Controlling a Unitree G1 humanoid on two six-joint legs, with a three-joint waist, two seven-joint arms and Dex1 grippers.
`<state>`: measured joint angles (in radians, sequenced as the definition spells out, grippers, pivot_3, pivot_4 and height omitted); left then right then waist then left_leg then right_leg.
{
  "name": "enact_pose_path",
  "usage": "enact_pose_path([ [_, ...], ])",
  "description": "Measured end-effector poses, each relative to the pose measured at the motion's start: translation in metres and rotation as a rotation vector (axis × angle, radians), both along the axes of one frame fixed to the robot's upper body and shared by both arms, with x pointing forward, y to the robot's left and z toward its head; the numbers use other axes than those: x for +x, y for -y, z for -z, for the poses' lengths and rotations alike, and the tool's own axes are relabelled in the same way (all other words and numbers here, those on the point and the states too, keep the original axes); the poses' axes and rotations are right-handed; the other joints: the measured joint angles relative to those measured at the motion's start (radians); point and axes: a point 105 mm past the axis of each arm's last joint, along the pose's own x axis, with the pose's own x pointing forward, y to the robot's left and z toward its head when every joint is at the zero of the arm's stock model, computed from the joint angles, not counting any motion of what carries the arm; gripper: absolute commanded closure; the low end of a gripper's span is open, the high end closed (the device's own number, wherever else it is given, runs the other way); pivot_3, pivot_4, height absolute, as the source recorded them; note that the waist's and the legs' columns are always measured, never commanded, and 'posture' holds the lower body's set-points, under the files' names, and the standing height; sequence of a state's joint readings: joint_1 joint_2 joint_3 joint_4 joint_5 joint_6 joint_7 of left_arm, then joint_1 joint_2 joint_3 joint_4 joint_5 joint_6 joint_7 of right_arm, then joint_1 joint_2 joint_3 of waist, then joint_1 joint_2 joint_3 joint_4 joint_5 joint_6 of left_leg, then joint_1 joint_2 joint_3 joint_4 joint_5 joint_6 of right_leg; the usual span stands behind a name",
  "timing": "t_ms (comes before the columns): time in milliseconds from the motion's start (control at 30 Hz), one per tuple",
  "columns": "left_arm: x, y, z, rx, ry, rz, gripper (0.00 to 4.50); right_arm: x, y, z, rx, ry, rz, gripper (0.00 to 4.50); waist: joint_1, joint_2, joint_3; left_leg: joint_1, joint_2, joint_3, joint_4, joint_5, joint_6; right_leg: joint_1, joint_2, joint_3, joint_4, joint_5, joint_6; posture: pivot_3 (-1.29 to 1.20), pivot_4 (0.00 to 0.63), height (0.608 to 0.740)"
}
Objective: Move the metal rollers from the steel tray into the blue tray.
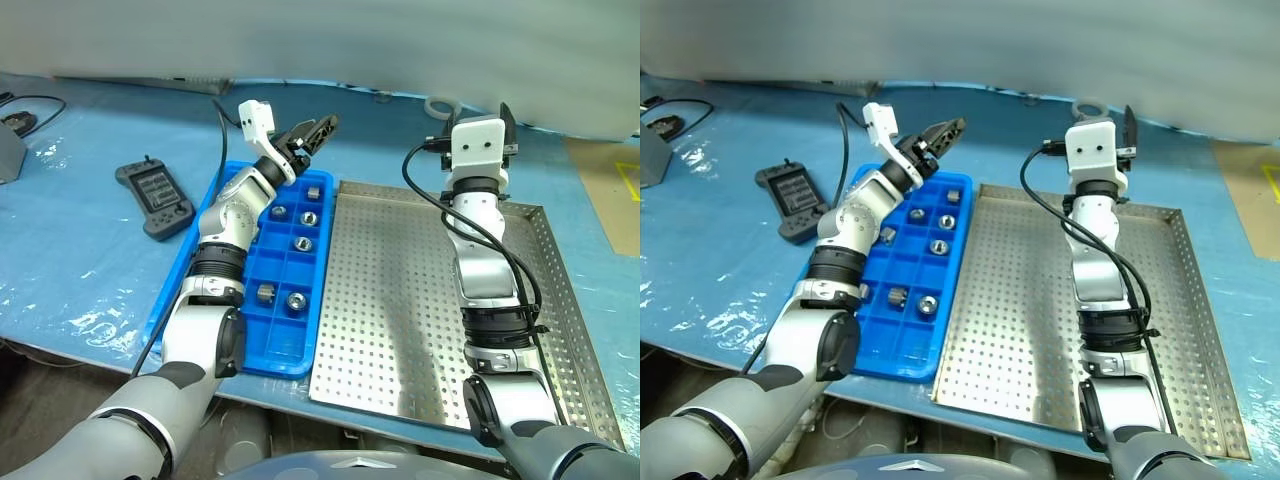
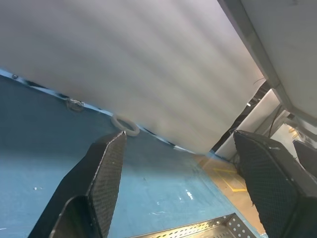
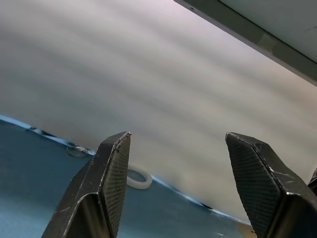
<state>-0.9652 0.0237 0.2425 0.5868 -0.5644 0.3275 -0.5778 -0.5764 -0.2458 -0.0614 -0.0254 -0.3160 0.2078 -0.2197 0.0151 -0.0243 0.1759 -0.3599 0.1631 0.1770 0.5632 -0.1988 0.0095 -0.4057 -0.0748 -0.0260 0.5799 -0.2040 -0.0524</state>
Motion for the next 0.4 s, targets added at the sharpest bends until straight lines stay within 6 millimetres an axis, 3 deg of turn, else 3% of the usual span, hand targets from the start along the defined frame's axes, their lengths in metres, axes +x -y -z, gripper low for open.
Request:
enact_pose_path([
  [400, -0.0001, 0.0022, -0.0004, -0.016, 0.000, -0.007, 0.84, 0.0031, -0.0025, -0.0003, -0.026, -0.013, -0.020, 1.26, 0.000, 0.000, 0.000, 0.000, 0.000, 0.000, 0.000, 0.000, 0.001, 0.000, 0.000, 0.000, 0.000, 0.000, 0.000, -0.11, 0.150, 0.740],
])
